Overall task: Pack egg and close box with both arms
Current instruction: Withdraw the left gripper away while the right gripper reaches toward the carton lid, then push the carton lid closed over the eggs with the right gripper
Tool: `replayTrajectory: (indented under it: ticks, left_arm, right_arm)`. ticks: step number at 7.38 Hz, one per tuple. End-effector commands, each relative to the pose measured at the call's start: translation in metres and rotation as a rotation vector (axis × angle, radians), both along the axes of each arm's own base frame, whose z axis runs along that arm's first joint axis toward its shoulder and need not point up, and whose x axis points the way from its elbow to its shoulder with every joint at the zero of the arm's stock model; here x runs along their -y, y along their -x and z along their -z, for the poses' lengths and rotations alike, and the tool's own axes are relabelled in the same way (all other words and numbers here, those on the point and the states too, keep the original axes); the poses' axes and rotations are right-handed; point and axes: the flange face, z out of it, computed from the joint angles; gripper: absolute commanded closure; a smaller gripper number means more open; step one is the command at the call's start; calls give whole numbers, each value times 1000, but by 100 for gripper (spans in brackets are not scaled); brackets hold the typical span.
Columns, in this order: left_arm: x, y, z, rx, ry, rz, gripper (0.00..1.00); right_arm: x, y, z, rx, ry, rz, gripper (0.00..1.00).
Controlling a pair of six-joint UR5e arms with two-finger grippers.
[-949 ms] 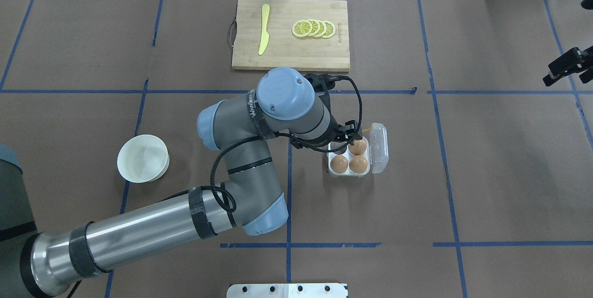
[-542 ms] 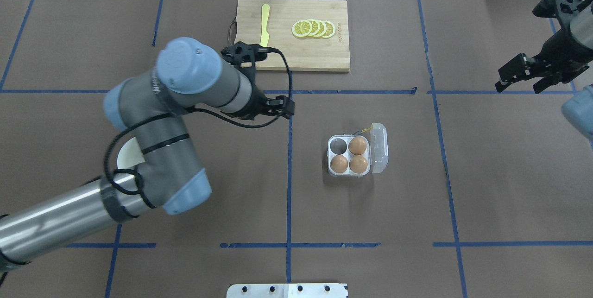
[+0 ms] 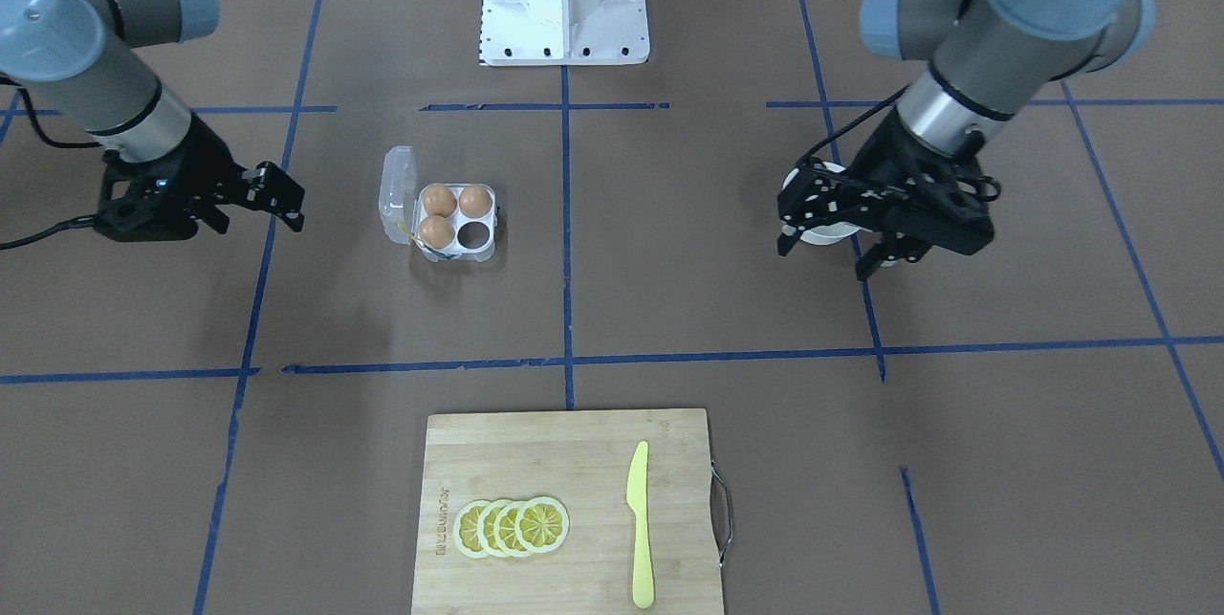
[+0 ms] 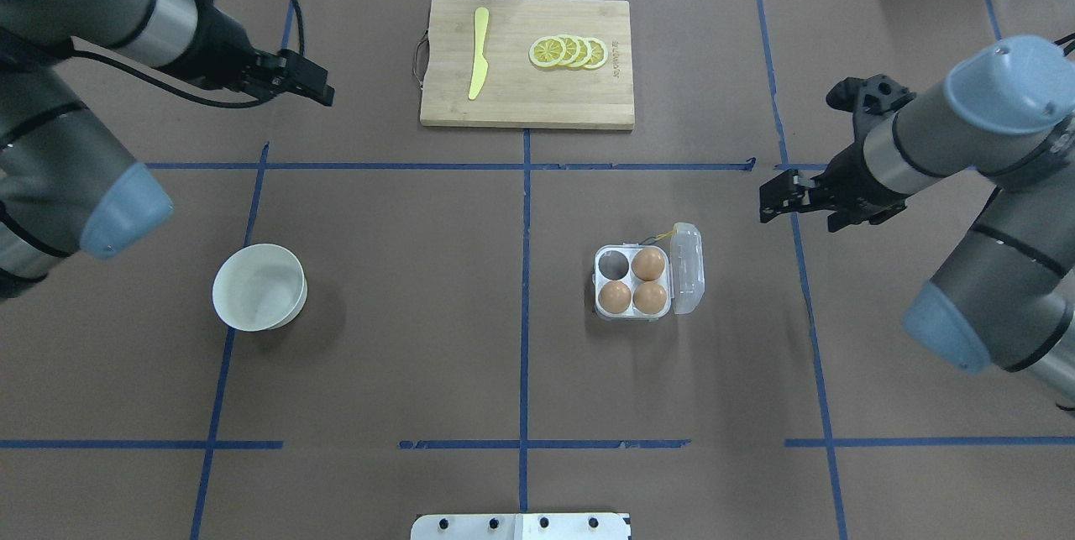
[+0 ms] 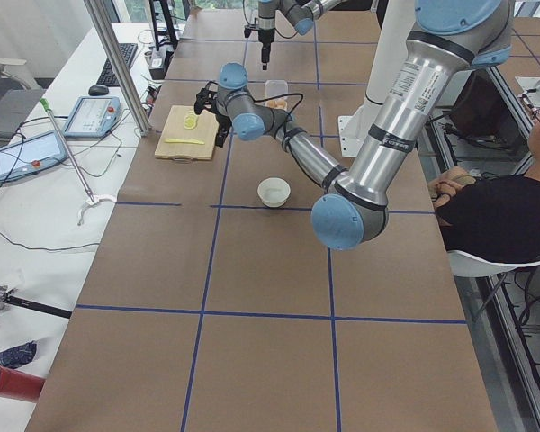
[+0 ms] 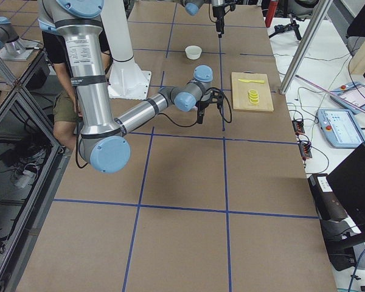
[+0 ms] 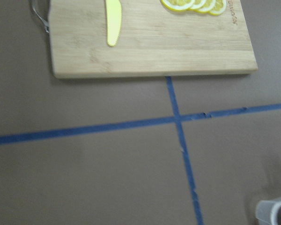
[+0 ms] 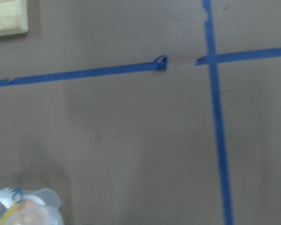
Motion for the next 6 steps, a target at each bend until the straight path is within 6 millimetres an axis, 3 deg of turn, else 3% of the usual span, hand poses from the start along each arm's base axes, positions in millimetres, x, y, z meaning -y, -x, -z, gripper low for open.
replayTrajectory:
  ticks: [1,2,3,5,6]
  left_arm:
    - [25,62,-18,24,-43,26,6]
    - [26,65,-19,22,-39,25,6]
    - [27,66,-19,23,-40,28,6]
    - [23,79,-33,31,-25,43,3]
    - [26,104,-53,63,-44,53,1]
  right_arm:
    - [-69,120,83,38,23,-87,0]
    - [-71,140,125,24,11,-110,0]
    - [-40,112,138,30,51,-119,0]
    - [22,23,140,95,97,-119,0]
    - [43,-21,112,76,85,-121,0]
